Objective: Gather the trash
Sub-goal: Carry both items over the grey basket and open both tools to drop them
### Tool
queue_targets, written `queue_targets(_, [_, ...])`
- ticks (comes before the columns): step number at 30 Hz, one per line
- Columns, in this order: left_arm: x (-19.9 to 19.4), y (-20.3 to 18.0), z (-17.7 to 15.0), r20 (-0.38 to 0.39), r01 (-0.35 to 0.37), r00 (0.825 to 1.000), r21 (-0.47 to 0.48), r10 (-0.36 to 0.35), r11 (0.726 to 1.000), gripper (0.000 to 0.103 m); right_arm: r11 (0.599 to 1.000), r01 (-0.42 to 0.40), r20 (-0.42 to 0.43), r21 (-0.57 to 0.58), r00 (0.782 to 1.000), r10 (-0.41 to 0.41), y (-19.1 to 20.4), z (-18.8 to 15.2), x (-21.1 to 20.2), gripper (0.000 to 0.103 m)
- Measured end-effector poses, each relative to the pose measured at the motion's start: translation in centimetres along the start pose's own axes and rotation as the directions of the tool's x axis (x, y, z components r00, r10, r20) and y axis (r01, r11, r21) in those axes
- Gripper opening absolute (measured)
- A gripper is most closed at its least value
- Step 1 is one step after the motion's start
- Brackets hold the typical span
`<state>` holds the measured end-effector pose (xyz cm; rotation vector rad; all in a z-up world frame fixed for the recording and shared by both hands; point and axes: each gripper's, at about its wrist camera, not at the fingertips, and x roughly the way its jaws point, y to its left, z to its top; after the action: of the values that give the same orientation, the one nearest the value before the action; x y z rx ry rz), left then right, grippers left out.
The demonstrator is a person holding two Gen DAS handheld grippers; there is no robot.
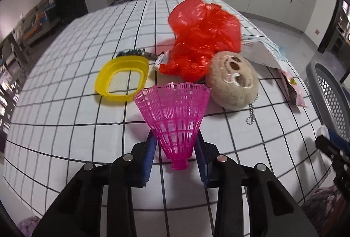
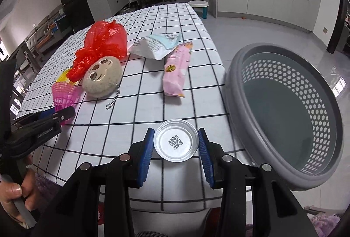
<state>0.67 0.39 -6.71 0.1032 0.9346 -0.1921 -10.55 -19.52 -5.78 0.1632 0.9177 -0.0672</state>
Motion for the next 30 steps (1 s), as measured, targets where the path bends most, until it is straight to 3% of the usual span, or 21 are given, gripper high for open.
queue_targets(5, [-1.8, -1.3, -0.9, 0.01, 0.032, 0.999, 0.044, -0.032, 0.999, 0.034, 1.0, 0.005, 0.013, 0.027, 1.0, -0.006, -1.4, -0.2, -0.8, 0.039])
queue_targets(17, [-6.1, -10.1, 0.7, 0.066, 0.148, 0.984, 0.195, -0.164, 0.969, 0.035, 0.982, 0.05, 0.046, 0.18, 0.997, -0.06, -8.5, -0.8, -3.9, 0.039])
queue_targets(24, [-7.0, -16.5, 2.4, 0.085, 0.204, 0.968, 0.279, -0.236, 0.938, 0.036, 0.958, 0.148, 0.084, 0.247, 0.981, -0.174, -14.5, 0.3, -7.5, 0.039])
queue_targets(30, [-6.6, -21.4, 4.0, 0.051, 0.264, 0.954, 0.322, -0.295, 0.909, 0.036, 0.938, 0.209, 0.078, 0.275, 0.968, -0.238, -19.1, 0.8, -9.1, 0.039])
